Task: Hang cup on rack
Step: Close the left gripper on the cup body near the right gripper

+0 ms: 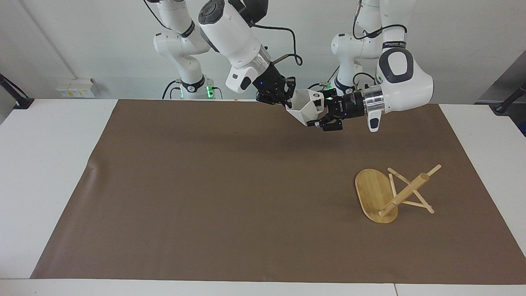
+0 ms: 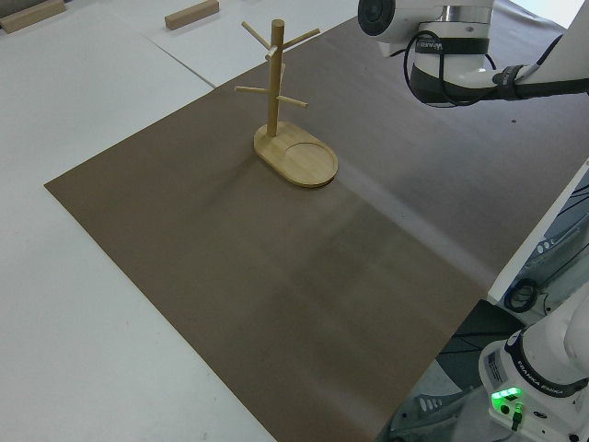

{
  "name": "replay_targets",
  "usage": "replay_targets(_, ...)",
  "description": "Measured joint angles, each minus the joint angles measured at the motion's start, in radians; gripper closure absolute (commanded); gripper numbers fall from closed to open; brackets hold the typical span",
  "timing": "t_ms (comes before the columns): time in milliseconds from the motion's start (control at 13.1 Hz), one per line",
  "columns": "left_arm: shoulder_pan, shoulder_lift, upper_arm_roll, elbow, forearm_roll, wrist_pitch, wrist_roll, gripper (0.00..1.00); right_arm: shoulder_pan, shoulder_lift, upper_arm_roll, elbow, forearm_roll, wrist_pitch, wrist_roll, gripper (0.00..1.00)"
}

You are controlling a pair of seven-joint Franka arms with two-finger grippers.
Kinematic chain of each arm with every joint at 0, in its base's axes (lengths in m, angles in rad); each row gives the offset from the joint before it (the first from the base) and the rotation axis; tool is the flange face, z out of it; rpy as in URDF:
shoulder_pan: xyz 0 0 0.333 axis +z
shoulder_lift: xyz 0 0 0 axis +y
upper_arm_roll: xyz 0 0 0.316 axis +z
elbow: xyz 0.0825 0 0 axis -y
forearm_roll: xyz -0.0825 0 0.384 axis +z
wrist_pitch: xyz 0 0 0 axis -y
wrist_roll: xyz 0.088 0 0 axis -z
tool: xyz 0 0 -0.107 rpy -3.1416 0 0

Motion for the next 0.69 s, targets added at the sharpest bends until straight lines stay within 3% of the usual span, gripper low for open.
replay_targets(230,0.000,-0.006,0.001,0.000,0.002,0.000,0.000,1.00,0.000,-0.005,0.000,0.000,0.002,0.000,0.000,1.00)
replay_targets(689,0.001,-0.013,0.005,-0.002,0.061,-0.004,-0.046,1.00,0.001,-0.004,-0.001,-0.002,0.002,0.000,0.000,0.32)
